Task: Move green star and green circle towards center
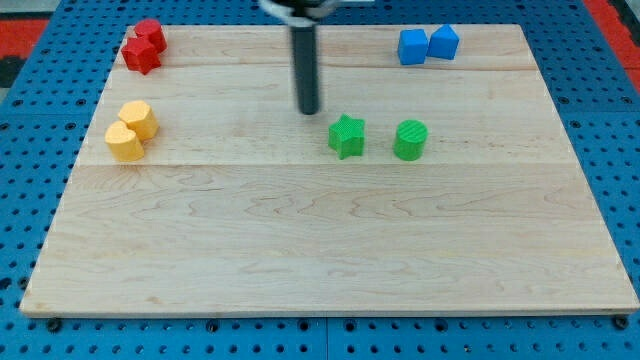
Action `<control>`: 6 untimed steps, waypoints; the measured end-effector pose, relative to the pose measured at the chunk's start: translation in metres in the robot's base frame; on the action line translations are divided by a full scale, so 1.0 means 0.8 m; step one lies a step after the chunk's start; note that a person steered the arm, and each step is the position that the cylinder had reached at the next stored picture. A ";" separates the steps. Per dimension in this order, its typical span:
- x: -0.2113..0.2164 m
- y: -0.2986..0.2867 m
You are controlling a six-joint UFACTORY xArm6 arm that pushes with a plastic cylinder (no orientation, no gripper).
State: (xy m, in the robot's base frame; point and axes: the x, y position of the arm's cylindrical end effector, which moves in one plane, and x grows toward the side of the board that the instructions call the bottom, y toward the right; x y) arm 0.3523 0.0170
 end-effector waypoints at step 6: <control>0.024 0.011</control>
